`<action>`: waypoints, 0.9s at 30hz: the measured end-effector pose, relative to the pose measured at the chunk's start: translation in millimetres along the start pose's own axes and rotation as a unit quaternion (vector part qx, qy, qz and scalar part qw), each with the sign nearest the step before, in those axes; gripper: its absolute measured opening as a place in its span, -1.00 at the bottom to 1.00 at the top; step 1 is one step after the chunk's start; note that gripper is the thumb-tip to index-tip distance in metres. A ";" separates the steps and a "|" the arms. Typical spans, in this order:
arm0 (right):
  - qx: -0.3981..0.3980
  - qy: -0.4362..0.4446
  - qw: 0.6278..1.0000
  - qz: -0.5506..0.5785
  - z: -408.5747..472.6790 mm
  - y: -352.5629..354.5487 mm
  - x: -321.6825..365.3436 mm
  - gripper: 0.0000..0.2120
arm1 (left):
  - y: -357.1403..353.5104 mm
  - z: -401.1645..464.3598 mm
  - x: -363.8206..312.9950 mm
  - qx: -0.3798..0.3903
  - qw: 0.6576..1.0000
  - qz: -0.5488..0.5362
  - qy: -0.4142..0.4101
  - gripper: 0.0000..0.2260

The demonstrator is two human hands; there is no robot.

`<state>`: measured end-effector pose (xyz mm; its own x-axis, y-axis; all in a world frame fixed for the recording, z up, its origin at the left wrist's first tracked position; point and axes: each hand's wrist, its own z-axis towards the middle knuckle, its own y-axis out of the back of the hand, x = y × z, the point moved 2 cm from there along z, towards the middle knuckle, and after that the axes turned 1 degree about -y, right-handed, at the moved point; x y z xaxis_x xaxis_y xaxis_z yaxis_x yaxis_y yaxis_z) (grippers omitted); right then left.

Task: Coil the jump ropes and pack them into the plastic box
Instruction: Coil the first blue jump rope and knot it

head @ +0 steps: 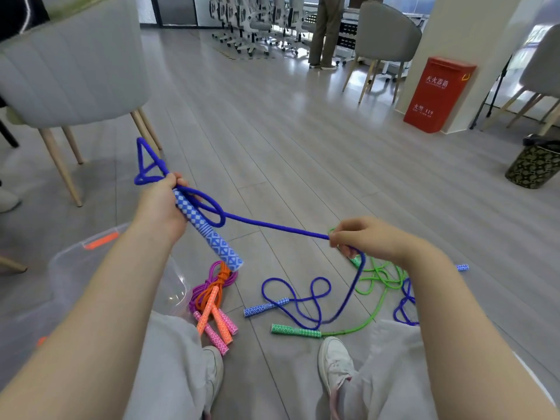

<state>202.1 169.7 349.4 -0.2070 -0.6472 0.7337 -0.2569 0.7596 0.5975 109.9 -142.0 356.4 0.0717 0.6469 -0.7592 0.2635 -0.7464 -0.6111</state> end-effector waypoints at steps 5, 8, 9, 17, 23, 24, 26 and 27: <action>-0.079 0.074 0.993 0.049 -8.5 0.0 12.2 -0.86 | -15.2 -21.4 17.1 0.069 0.953 0.287 -0.066 -0.79; -0.116 0.130 0.981 0.089 -10.5 -14.1 31.8 -0.85 | -30.0 -44.6 32.2 0.156 0.918 0.363 -0.034 -0.82; -0.123 0.145 0.977 0.098 -10.1 -19.1 37.4 -0.85 | -34.1 -53.4 36.3 0.187 0.904 0.383 -0.023 -0.84; -0.227 0.178 0.957 -0.019 -6.1 -41.1 49.0 -0.91 | -48.4 -81.2 66.2 0.323 0.864 0.372 0.105 -0.79; -0.257 0.186 0.943 -0.095 -8.2 -41.7 51.1 -0.87 | -47.0 -82.3 71.5 0.347 0.864 0.315 0.185 -0.78; -0.256 0.178 0.946 -0.095 -6.1 -42.8 49.6 -0.88 | -46.2 -82.1 74.4 0.354 0.857 0.327 0.183 -0.80; -0.246 0.159 0.953 -0.082 -2.3 -43.6 46.0 -0.87 | -43.0 -81.2 79.1 0.360 0.842 0.359 0.180 -0.85; -0.233 0.148 0.958 -0.076 -0.8 -43.2 43.4 -0.84 | -41.0 -80.4 80.4 0.361 0.834 0.377 0.178 -0.86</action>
<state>204.9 108.8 355.7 0.0942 -0.7584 0.6450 0.2014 0.6490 0.7336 182.2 -46.9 338.4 0.2698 -0.1403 -0.9526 -0.6244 -0.7786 -0.0622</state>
